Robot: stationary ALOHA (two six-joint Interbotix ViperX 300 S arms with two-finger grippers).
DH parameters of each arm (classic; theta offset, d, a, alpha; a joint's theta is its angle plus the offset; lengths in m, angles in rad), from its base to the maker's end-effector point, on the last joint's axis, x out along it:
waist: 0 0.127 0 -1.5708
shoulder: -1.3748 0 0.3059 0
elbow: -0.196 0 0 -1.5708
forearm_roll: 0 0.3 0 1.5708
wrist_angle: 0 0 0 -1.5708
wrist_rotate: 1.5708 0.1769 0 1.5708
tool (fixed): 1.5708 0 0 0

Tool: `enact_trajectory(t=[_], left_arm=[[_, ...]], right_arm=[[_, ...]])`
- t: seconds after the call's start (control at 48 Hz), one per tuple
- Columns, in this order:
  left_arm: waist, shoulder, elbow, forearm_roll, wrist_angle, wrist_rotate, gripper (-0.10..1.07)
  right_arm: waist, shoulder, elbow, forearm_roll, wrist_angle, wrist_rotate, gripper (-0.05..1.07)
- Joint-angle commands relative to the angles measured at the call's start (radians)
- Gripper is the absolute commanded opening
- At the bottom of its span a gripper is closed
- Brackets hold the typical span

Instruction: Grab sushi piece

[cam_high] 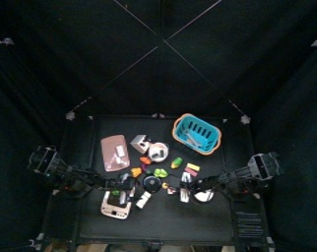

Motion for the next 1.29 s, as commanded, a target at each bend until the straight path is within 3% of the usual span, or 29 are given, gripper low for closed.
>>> enact_trajectory(t=[0.0,0.333,0.458,0.875,1.271], left_arm=[[0.008,0.002,-0.023,-0.003,-0.008,0.0,0.99],[0.023,0.06,-0.058,-0.023,-0.008,0.002,0.99],[0.046,0.098,-0.11,-0.02,-0.009,0.003,0.99],[0.104,0.295,-0.307,-0.009,-0.009,0.005,0.99],[0.115,0.431,-0.445,0.055,0.002,0.005,0.99]], right_arm=[[0.003,-0.002,-0.026,-0.009,-0.006,-0.002,0.88],[0.003,0.021,-0.04,-0.015,-0.003,-0.002,0.88],[0.005,0.002,-0.037,-0.015,0.031,-0.002,0.88],[0.0,-0.152,0.023,0.006,0.209,0.011,0.88],[-0.041,-0.308,0.147,0.021,0.207,0.009,0.88]])
